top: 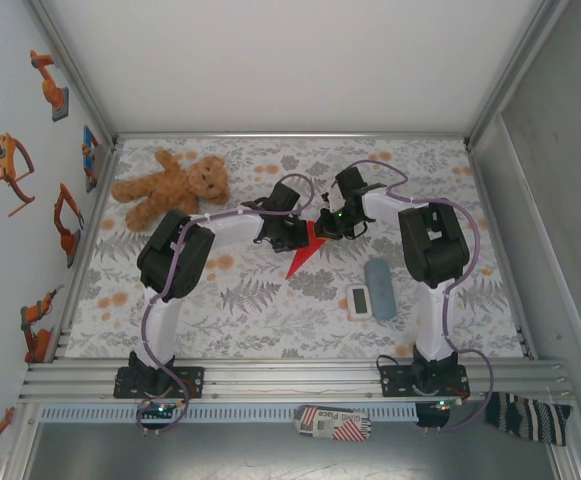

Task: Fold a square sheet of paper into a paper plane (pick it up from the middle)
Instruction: Fold the wing for the fifth time at the center of the table.

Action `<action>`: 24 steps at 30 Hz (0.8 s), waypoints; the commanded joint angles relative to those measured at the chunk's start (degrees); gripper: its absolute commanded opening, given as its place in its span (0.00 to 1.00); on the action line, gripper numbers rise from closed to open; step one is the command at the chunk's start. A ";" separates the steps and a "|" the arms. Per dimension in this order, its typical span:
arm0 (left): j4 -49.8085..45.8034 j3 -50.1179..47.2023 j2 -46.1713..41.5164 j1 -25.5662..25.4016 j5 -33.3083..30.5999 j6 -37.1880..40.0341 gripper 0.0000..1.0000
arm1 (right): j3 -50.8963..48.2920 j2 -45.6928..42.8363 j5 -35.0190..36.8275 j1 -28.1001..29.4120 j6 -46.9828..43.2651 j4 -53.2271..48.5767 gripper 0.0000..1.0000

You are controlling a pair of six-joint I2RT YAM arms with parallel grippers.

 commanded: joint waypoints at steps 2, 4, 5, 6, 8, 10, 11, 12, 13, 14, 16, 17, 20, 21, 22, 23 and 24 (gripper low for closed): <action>-4.16 -1.54 0.80 0.24 -4.86 -2.28 0.08 | -1.03 -4.98 -1.23 0.06 1.86 1.19 0.15; -4.11 -2.48 0.82 0.32 -4.98 -2.60 0.08 | -2.66 -8.09 -1.84 -0.47 2.97 3.73 0.16; -4.03 -2.88 0.97 0.25 -4.88 -2.69 0.07 | -3.79 -9.64 -1.78 -0.85 3.44 5.07 0.17; -3.86 -3.09 1.02 0.22 -4.79 -2.93 0.06 | -4.47 -10.47 -1.42 -0.92 3.56 5.94 0.17; -3.71 -3.40 1.16 0.31 -4.83 -3.21 0.06 | -6.35 -11.27 -0.37 -1.05 3.36 7.03 0.17; -3.66 -3.68 1.35 0.28 -5.01 -3.38 0.05 | -7.50 -10.82 -0.51 -1.17 2.97 7.47 0.15; -3.75 -3.74 1.37 0.32 -5.13 -3.46 0.05 | -8.05 -10.32 -0.90 -1.11 2.84 7.68 0.14; -3.83 -3.76 1.39 0.28 -5.22 -3.47 0.05 | -8.42 -10.05 -1.30 -1.08 2.72 8.05 0.13; -3.78 -3.80 1.44 0.27 -5.29 -3.48 0.04 | -8.88 -9.66 -1.72 -1.15 2.61 8.54 0.12; -4.01 -3.84 1.39 0.34 -5.46 -3.61 0.04 | -9.02 -9.26 -2.13 -1.16 2.61 8.84 0.11; -4.12 -3.98 1.44 0.27 -5.60 -3.71 0.04 | -8.89 -8.36 -3.01 -1.04 2.30 8.81 0.10; -4.31 -3.95 1.51 0.29 -5.69 -3.82 0.04 | -8.63 -7.70 -3.31 -1.08 2.15 8.63 0.09; -4.46 -4.00 1.58 0.33 -5.83 -4.01 0.03 | -7.86 -5.88 -4.40 -1.07 1.32 7.53 0.06; -4.47 -3.89 1.70 0.40 -5.84 -4.08 0.03 | -7.55 -5.41 -4.61 -1.03 1.23 7.23 0.05; -4.52 -3.85 1.79 0.34 -5.75 -4.05 0.03 | -7.46 -4.90 -5.17 -1.08 0.97 7.11 0.05; -4.62 -3.77 1.81 0.39 -5.75 -4.14 0.03 | -7.39 -4.44 -5.51 -0.95 0.85 7.11 0.04; -4.69 -3.76 2.00 0.36 -5.77 -4.18 0.03 | -7.23 -4.11 -5.58 -0.99 0.87 6.91 0.04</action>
